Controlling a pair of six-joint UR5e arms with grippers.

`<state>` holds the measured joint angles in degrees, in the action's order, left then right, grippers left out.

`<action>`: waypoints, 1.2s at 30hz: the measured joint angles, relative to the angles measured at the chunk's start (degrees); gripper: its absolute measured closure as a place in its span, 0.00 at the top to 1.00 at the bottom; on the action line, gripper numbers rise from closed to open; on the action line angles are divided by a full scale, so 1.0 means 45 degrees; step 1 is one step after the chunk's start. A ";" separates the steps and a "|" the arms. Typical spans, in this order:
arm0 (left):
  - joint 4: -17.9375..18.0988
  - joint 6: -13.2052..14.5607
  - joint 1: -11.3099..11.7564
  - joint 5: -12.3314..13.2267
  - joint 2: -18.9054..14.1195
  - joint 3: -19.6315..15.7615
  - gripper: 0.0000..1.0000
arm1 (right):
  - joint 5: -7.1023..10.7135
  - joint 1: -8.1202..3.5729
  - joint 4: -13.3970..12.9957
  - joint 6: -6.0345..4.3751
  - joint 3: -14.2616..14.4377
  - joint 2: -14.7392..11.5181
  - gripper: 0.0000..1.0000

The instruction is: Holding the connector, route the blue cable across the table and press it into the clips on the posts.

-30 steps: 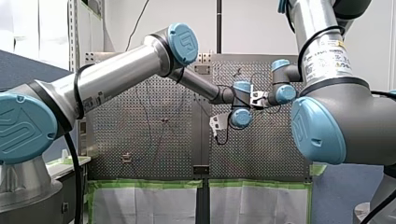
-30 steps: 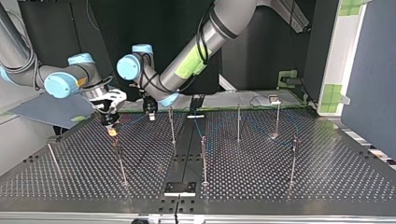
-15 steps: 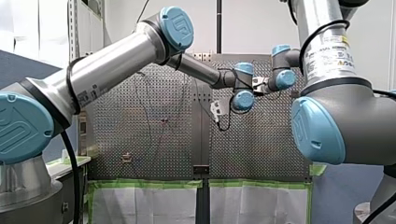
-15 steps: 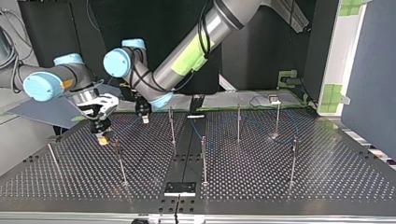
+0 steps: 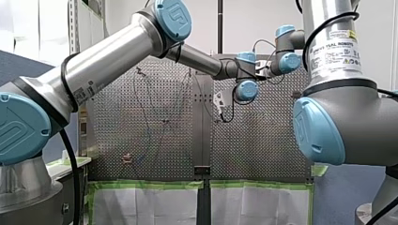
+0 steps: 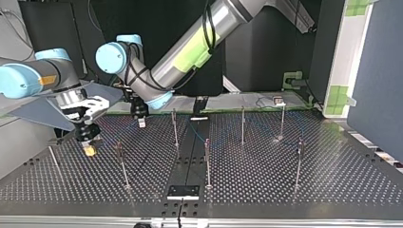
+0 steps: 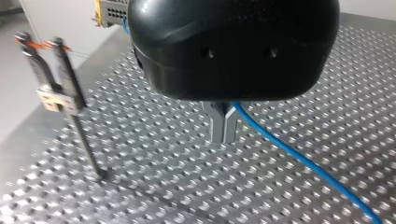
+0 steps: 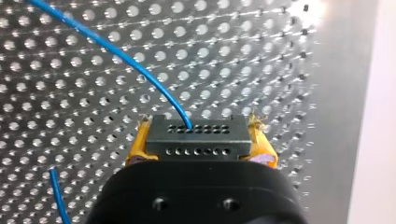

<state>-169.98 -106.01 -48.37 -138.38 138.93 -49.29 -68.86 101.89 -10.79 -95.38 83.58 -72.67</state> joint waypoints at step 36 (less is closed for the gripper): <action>0.0310 0.0154 0.0144 0.0030 -0.1000 0.0000 0.00 | -0.0015 0.0086 0.0552 0.0000 -0.0231 -0.0732 0.00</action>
<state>-168.59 -105.31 -47.72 -138.24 134.43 -49.29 -68.93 102.28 -8.31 -95.38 82.54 -75.97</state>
